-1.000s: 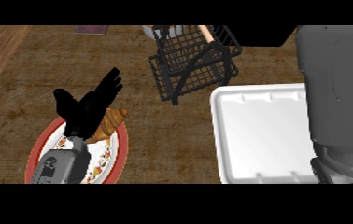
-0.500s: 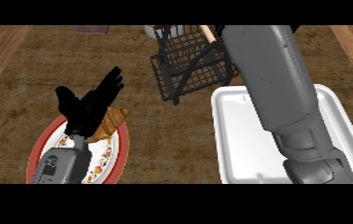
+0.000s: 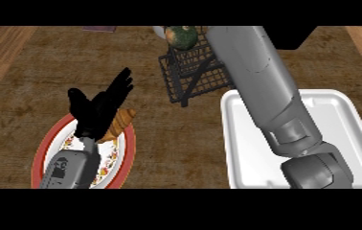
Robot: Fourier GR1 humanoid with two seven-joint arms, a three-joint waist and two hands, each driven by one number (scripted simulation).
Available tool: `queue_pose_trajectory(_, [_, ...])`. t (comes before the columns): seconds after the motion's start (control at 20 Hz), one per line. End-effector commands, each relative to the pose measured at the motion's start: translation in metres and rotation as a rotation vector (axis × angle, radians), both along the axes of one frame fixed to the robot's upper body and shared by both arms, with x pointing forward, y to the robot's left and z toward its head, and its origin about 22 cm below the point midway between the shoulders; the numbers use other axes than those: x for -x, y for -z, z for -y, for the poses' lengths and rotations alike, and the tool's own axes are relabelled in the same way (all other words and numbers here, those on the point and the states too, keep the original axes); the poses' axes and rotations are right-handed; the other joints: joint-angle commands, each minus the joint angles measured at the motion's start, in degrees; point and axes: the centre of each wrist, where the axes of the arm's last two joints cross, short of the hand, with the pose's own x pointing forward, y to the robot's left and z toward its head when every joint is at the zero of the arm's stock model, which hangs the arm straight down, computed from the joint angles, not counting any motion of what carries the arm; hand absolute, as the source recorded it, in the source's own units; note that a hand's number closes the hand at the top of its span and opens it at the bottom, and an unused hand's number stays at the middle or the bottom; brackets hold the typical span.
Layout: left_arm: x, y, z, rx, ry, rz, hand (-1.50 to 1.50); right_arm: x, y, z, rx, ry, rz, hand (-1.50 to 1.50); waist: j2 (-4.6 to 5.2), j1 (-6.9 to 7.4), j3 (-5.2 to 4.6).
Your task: Pick the squash from the tray and place it in the tiered basket
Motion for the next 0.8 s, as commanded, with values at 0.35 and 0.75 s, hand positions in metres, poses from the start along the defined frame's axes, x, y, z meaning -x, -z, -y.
queue_pose_trajectory(0.35, [-0.001, 0.0, -0.017, 0.008, -0.023, -0.002, 0.0, -0.006, -0.019, -0.022, -0.13, 0.108, 0.215, -1.5, -0.34, -1.41, -0.02])
queue_pose_trajectory(0.75, [0.014, 0.009, -0.025, -0.007, -0.06, -0.026, 0.0, -0.024, 0.01, 0.08, -0.249, 0.355, 0.09, -1.5, -1.19, -3.96, 0.09])
